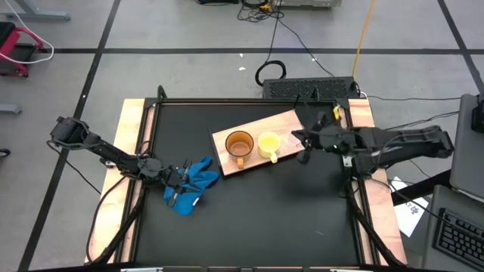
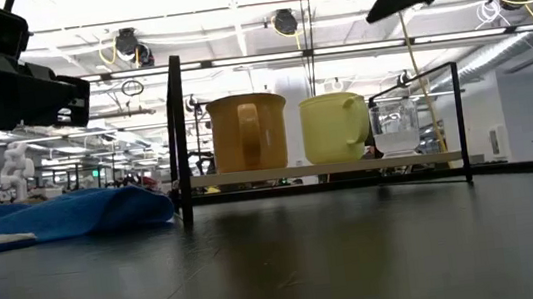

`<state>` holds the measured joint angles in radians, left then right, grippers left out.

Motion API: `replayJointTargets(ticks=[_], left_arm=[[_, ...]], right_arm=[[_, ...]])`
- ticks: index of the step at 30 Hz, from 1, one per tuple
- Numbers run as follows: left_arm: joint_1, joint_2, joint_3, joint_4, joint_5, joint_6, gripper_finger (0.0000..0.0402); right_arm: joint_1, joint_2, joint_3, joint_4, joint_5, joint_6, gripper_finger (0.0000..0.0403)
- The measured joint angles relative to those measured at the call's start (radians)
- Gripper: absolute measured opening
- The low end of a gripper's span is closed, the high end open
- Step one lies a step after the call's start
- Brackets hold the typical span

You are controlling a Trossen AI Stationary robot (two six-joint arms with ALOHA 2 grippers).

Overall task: Stack small to large cups/mugs on shelf
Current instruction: Put the transparent mug on the shelf aligned with the yellow mug

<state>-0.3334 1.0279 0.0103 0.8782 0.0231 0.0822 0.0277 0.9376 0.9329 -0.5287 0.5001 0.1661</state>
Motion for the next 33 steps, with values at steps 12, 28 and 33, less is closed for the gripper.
replayJointTargets(ticks=[12,28,33], left_arm=[[0.000,0.000,0.000,0.006,-0.025,0.013,0.0031],[0.000,0.000,0.000,0.006,-0.068,0.018,0.0031],[0.000,0.000,0.000,0.006,-0.116,0.020,0.0031]], right_arm=[[-0.229,0.122,0.093,-0.176,-0.350,-0.129,0.0075],[-0.435,0.276,0.278,-0.366,-0.351,-0.331,0.0175],[-0.494,0.336,0.319,-0.411,-0.451,-0.391,0.0182]])
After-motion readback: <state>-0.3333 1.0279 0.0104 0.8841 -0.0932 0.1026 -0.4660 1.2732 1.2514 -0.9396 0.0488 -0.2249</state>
